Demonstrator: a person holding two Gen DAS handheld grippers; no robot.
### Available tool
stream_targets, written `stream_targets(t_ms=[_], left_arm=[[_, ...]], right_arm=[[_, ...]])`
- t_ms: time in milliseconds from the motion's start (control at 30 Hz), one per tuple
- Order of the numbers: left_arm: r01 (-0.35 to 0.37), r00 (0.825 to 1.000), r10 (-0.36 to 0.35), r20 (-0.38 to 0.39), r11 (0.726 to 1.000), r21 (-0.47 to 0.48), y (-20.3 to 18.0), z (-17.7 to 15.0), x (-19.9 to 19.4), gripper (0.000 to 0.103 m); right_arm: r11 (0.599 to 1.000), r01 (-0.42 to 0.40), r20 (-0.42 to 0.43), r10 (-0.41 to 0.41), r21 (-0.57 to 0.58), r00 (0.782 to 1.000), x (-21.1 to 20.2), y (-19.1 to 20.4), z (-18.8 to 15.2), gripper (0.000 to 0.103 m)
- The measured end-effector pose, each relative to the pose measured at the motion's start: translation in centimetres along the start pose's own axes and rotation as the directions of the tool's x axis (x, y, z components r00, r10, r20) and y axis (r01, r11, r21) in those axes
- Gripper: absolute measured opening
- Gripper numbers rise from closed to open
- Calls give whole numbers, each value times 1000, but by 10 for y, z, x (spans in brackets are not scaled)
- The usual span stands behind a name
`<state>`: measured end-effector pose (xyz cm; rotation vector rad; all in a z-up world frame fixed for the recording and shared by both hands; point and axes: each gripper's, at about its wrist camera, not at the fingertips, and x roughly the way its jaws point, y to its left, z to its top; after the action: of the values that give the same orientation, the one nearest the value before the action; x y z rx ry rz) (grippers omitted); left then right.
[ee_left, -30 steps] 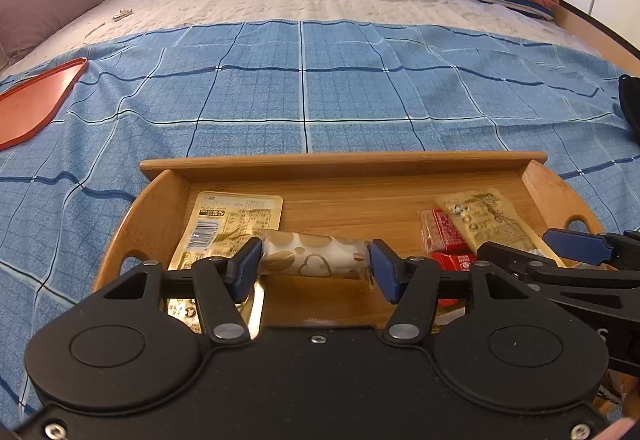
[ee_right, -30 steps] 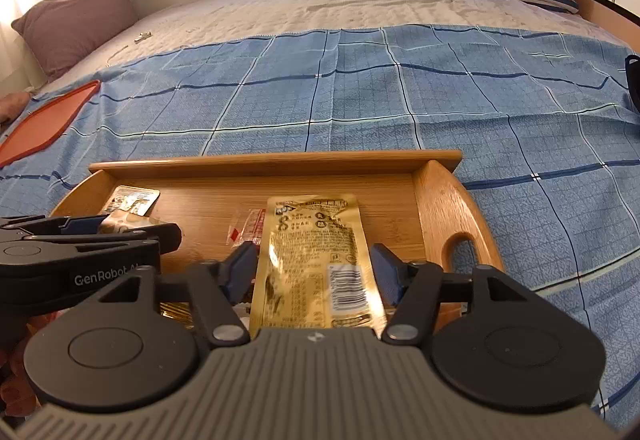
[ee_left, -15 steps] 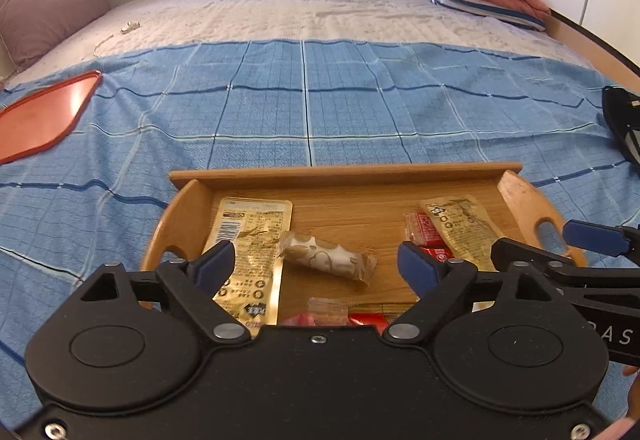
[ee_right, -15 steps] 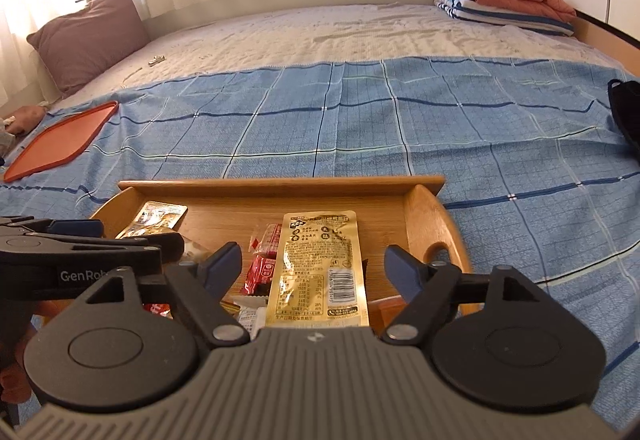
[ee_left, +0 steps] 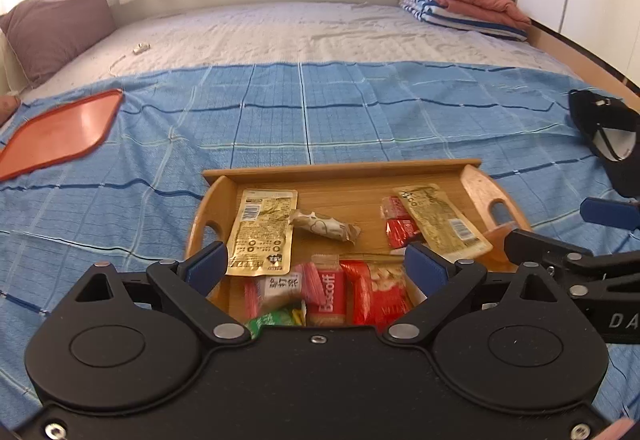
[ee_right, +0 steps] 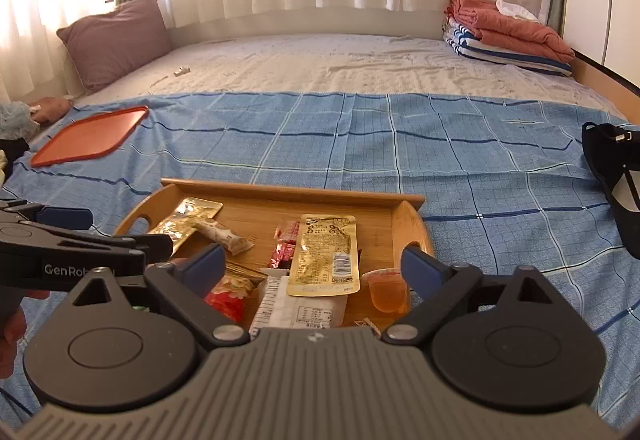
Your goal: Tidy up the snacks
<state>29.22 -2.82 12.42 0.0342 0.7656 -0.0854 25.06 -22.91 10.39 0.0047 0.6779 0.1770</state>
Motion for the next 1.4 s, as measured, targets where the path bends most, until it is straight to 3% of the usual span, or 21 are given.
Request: stream_targets(t_ms=[367,567,800,1167,1400], left_arm=[[23,999,-24,35,999,44,2,-31,-77,100],[40,998,-42,49,998,41,2,-62,-116,100],[58,995,-60,80,998,19,9,-93,-150,101],[31,988,-29,152,999,-8,25,-126,-194,101],[41,987,-38,156,999,-18,32,-153,-209,102]], right_arm=[[999,-40,38,40,7,998,-64,7,-18,103],[998,-41,75,46,-57,996,-96,23,-38,103],[995,-81,110,87,-56,990,-129,35,-56,103],[989,-127,159,138,-79,978,-173,48,-79,103],[991,-104,191,120,-88,974,-189,53,-101,103]])
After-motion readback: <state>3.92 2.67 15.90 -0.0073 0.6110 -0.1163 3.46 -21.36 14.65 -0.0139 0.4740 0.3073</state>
